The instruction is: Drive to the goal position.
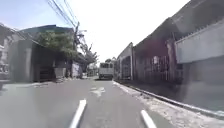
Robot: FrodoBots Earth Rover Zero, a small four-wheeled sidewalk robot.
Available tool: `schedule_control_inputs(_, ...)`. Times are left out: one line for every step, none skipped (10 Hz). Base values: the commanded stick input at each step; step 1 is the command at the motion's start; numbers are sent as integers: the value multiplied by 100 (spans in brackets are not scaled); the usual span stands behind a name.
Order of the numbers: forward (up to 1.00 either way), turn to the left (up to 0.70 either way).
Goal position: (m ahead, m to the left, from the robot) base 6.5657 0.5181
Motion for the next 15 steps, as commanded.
schedule_control_inputs(100,0)
schedule_control_inputs(100,0)
schedule_control_inputs(100,0)
schedule_control_inputs(100,0)
schedule_control_inputs(100,0)
schedule_control_inputs(100,0)
schedule_control_inputs(100,0)
schedule_control_inputs(100,0)
schedule_control_inputs(100,0)
schedule_control_inputs(100,0)
schedule_control_inputs(100,0)
schedule_control_inputs(100,0)
schedule_control_inputs(100,0)
schedule_control_inputs(100,0)
schedule_control_inputs(100,-2)
